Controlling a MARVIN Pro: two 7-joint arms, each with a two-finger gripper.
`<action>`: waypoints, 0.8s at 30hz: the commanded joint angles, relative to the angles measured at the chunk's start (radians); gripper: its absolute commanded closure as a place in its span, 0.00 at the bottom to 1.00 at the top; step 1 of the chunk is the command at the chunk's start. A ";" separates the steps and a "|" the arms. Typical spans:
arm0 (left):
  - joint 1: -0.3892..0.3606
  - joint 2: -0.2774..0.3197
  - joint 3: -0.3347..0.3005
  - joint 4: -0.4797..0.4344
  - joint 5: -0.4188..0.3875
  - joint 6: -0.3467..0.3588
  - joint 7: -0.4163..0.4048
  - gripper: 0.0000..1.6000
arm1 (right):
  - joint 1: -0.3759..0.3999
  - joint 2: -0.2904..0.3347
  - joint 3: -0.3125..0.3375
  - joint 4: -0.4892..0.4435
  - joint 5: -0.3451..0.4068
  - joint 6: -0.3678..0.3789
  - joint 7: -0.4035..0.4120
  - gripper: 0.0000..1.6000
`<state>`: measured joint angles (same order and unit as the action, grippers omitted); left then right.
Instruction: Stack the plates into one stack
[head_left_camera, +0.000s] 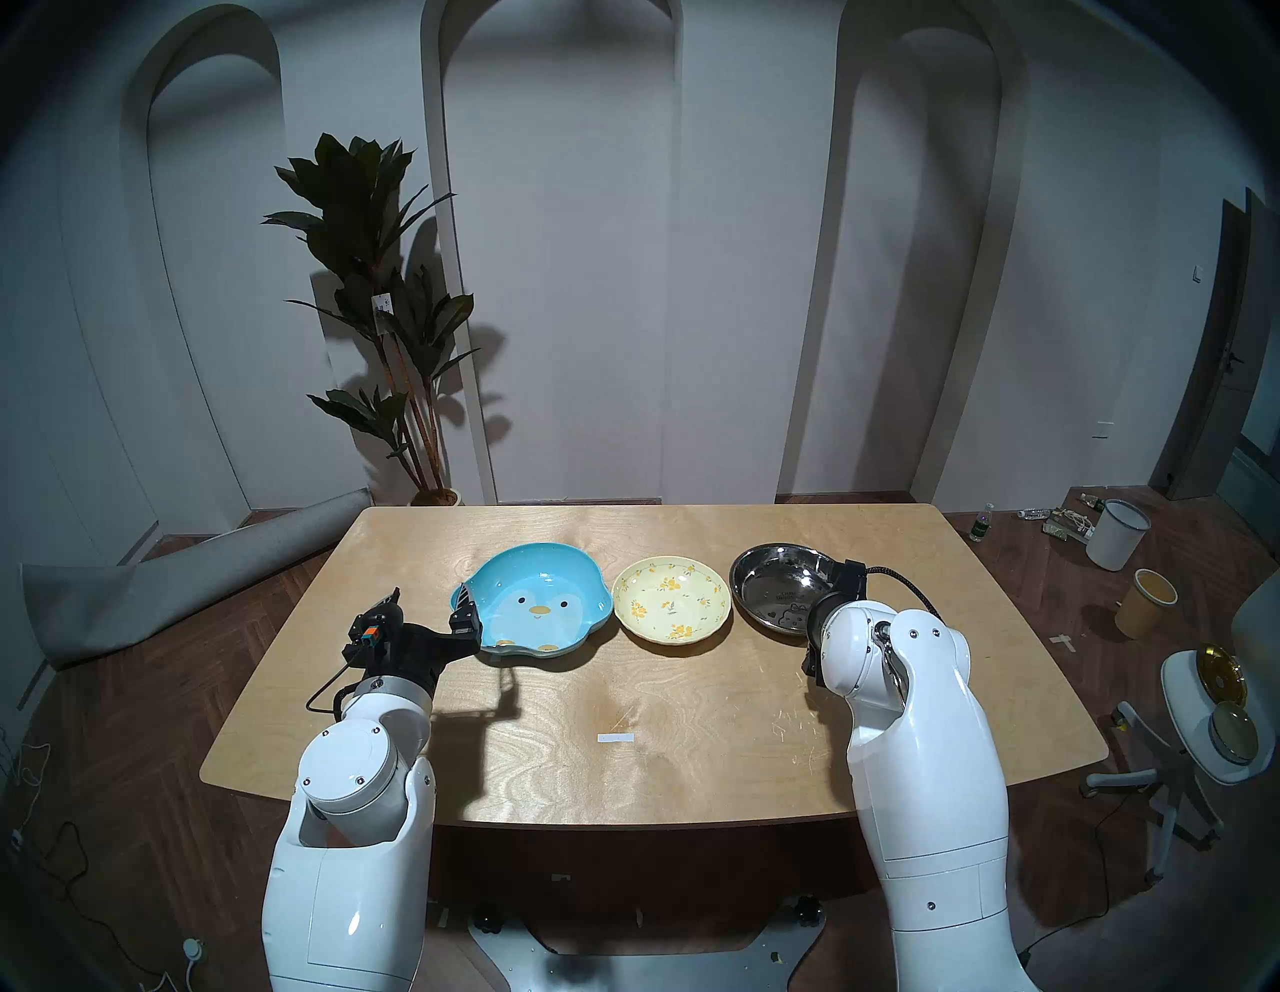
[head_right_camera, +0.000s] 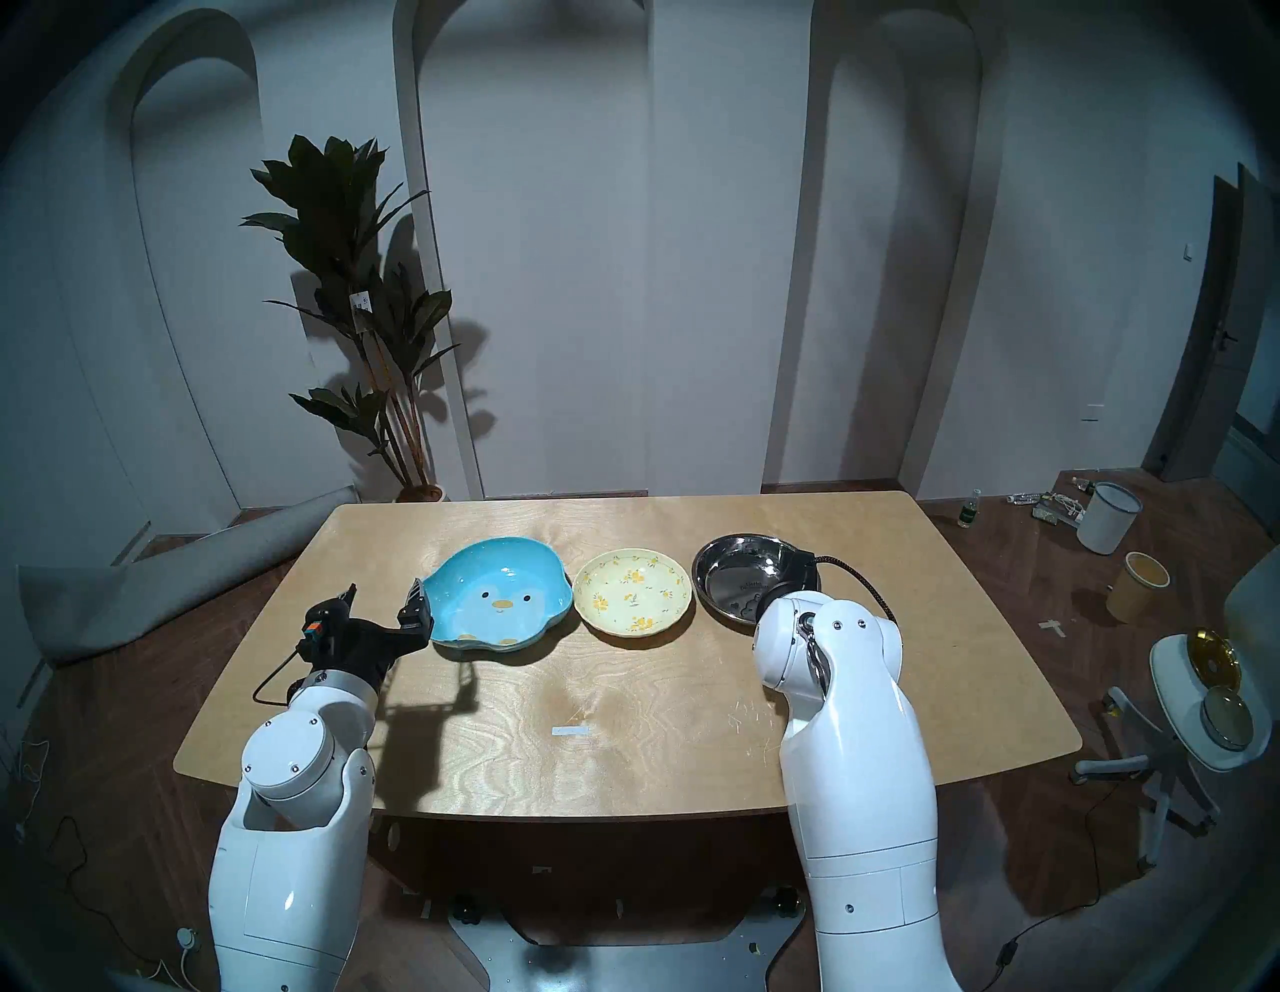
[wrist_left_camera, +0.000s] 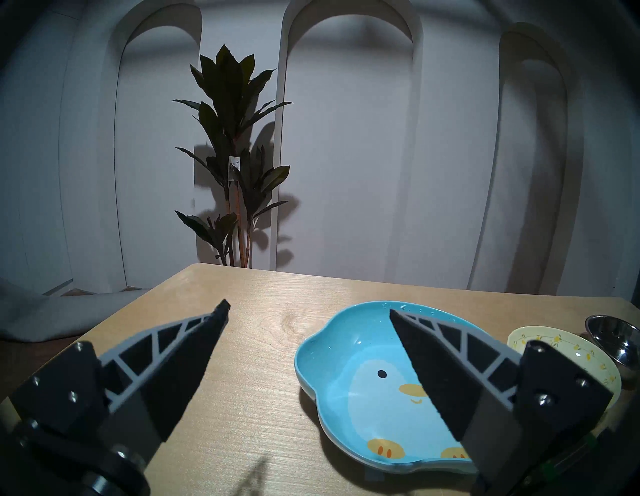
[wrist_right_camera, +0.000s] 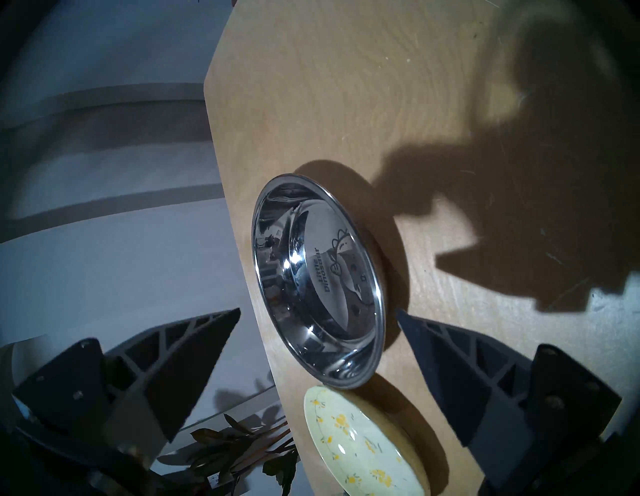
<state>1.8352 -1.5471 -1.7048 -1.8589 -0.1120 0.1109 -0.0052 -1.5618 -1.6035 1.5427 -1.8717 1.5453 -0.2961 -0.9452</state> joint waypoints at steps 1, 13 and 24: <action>0.000 0.002 0.013 -0.017 0.009 -0.024 -0.006 0.00 | 0.008 0.001 -0.001 -0.031 -0.006 -0.003 0.007 0.00; 0.009 -0.004 0.015 -0.022 0.023 -0.026 0.010 0.00 | 0.079 0.016 0.136 0.026 0.147 0.031 -0.023 0.00; 0.001 -0.008 0.013 -0.026 0.025 -0.023 0.026 0.00 | 0.164 0.045 0.163 0.115 0.268 0.124 -0.095 0.00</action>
<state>1.8455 -1.5541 -1.6868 -1.8611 -0.0850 0.0955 0.0187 -1.4738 -1.5744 1.6952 -1.7694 1.7592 -0.2179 -1.0130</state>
